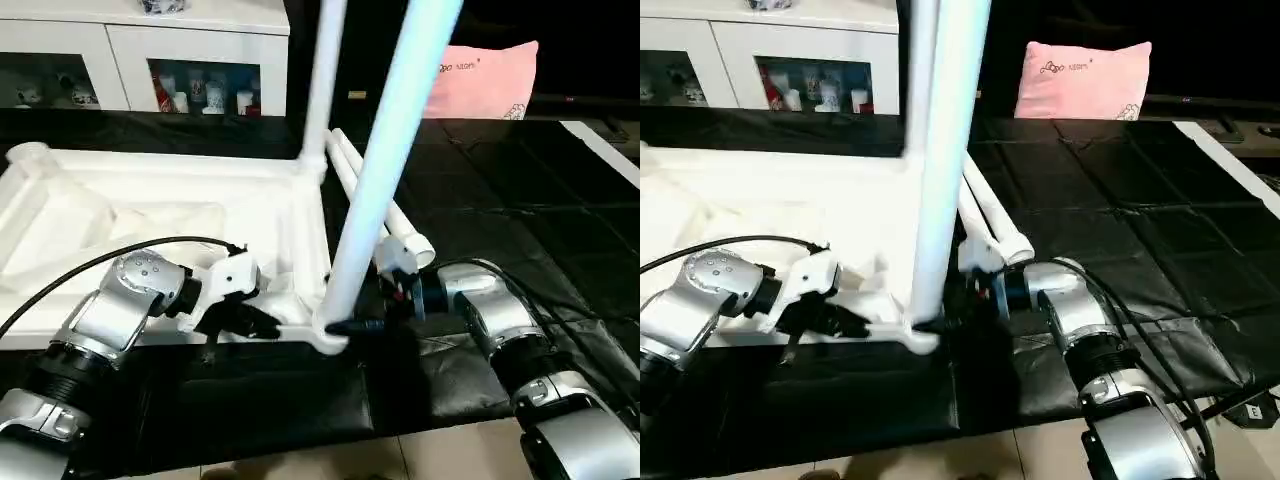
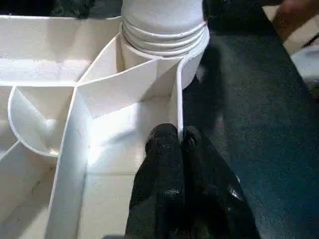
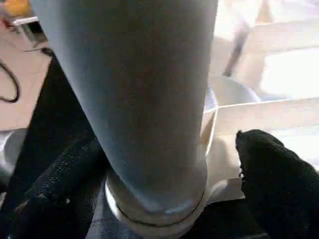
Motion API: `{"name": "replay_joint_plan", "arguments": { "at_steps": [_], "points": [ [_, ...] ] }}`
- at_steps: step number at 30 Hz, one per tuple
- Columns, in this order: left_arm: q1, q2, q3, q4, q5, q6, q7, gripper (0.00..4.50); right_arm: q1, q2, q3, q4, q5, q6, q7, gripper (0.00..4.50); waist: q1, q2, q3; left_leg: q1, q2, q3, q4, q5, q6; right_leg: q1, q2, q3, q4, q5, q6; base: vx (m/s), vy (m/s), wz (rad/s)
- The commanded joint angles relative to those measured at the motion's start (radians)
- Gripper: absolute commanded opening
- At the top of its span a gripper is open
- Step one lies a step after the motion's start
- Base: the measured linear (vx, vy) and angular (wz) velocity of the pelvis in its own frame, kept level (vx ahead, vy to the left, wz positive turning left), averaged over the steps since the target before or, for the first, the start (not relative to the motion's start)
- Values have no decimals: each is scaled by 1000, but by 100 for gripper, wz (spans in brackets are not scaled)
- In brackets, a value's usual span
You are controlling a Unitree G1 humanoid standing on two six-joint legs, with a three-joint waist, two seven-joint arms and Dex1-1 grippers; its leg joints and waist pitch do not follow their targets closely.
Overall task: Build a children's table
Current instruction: Rotate leg to tighten
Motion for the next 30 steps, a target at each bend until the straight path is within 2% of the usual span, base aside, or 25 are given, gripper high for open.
{"name": "replay_joint_plan", "arguments": {
  "at_steps": [1,7,8,13,14,17,18,19,22,23,26,27,28,29,30],
  "points": [
    [-19,1,-29,-34,-11,-21,-46,0,-10,-14,7,1,-4,5,25,379,-3,20,-65,-9,18,9,-68,-137,31,65,-67,62,-73,-220,-176,0,0,0],
    [-21,6,-29,-30,-10,-29,-54,0,-8,-13,6,-3,4,19,47,342,-1,19,-66,-10,18,10,-66,-129,30,67,-67,62,-70,-197,-182,0,0,0],
    [-22,7,-28,-26,-9,-34,-58,0,-6,-13,7,-6,6,23,54,317,0,21,-66,-9,18,10,-66,-128,30,66,-66,61,-71,-197,-182,0,0,0],
    [-24,4,-29,-20,-6,-38,-57,0,5,-14,14,-17,10,27,64,276,1,21,-66,-10,18,10,-66,-130,28,67,-66,61,-71,-205,-178,0,0,0],
    [-24,3,-29,-18,-6,-38,-56,0,7,-13,15,-19,9,27,66,273,1,26,-67,-9,18,10,-67,-132,26,66,-65,61,-71,-199,-180,0,0,0],
    [-25,0,-28,-12,-5,-37,-52,0,17,-12,17,-26,8,30,71,265,3,24,-67,-8,18,10,-66,-131,25,67,-65,61,-70,-190,-183,0,0,0],
    [-24,-1,-26,-10,-4,-34,-46,0,23,-12,17,-31,9,31,70,263,3,29,-67,-9,18,10,-66,-130,24,67,-66,61,-69,-184,-185,0,0,0],
    [-24,-2,-25,-9,-4,-31,-42,0,26,-11,17,-34,9,32,69,263,3,28,-68,-9,18,10,-66,-130,24,68,-65,61,-69,-181,-185,0,0,0],
    [-14,-26,1,-13,-13,16,17,0,53,4,-2,-49,26,56,35,262,4,27,-66,-7,18,10,-67,-139,21,67,-64,61,-70,-187,-185,0,0,0],
    [-8,-49,26,-25,-29,70,66,0,71,21,-10,-50,18,58,-25,261,7,27,-66,-6,19,10,-67,-138,20,66,-66,61,-70,-184,-185,0,0,0],
    [-5,-70,45,-37,-34,112,115,0,75,41,-23,-35,13,92,-95,261,1,27,-62,-7,16,7,-70,-177,5,66,-67,61,-79,-261,-169,0,0,0],
    [-4,-103,72,-59,-45,184,183,0,62,78,-43,12,-1,123,-213,261,0,29,-62,-4,15,7,-70,-192,1,65,-69,60,-85,-305,-154,0,0,0],
    [-4,-105,74,-60,-45,189,188,0,61,81,-45,15,-1,126,-221,261,-5,28,-61,-5,17,6,-71,-195,-7,64,-69,61,-83,-312,-155,0,0,0],
    [-11,-146,102,-72,-47,261,268,0,33,126,-72,76,-14,156,-370,261,-9,29,-58,-3,14,4,-72,-222,-13,62,-69,58,-91,-370,-142,0,0,0],
    [-11,-147,103,-72,-47,263,271,0,32,127,-73,77,-15,157,-375,261,-19,27,-56,-5,11,1,-74,-236,-23,62,-69,55,-96,-424,-124,0,0,0]
  ]
}}
